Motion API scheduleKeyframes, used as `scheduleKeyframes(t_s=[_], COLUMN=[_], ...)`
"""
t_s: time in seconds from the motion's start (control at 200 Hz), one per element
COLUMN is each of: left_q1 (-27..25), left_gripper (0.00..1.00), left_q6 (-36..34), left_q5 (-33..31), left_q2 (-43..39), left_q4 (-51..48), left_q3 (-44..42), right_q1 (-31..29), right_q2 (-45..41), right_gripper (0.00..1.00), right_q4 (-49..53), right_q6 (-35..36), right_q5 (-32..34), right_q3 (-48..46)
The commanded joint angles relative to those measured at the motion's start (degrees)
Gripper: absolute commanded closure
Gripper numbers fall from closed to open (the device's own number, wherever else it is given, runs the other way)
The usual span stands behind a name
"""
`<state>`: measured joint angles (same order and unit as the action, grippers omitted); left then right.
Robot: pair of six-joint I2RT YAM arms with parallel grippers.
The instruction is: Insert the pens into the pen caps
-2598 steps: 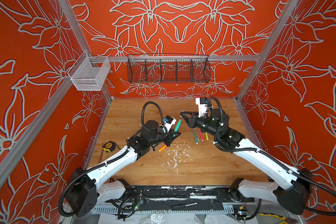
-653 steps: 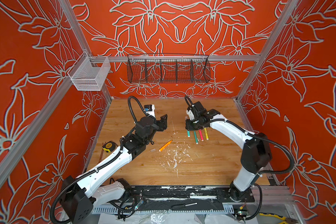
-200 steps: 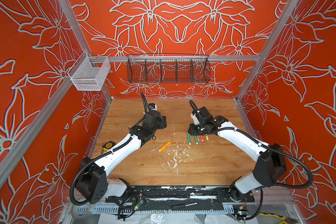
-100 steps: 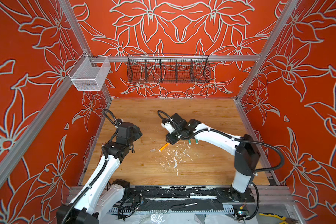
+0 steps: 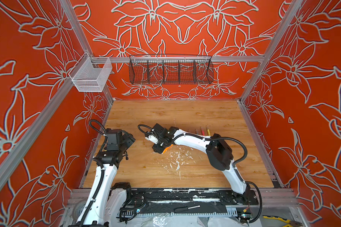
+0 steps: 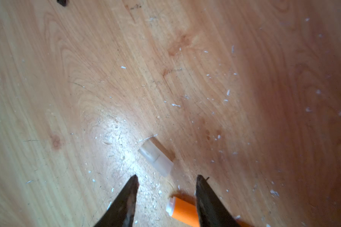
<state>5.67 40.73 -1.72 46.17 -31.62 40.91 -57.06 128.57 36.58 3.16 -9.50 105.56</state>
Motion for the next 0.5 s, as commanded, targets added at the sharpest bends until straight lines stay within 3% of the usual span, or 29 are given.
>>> scheduleKeyframes(t_s=[0.0,0.285,0.495], left_q1=[0.3,0.3,0.3], left_gripper=[0.22,0.22,0.22], left_q6=[0.4,-0.1,-0.5], left_q5=[1.6,1.8,1.7], left_q2=[-0.4,-0.6,-0.4], left_q4=[0.5,0.9,1.0], left_q3=[-0.5,-0.5,-0.3], right_q1=[-0.6,-0.7,-0.7], right_q2=[2.4,6.8,7.3], right_gripper=[0.50,0.52,0.65], right_q4=[2.6,3.7,3.1], right_q6=[3.3,2.7,1.9], right_q5=[1.0,2.0,2.6], right_q3=[2.9,6.2,5.8])
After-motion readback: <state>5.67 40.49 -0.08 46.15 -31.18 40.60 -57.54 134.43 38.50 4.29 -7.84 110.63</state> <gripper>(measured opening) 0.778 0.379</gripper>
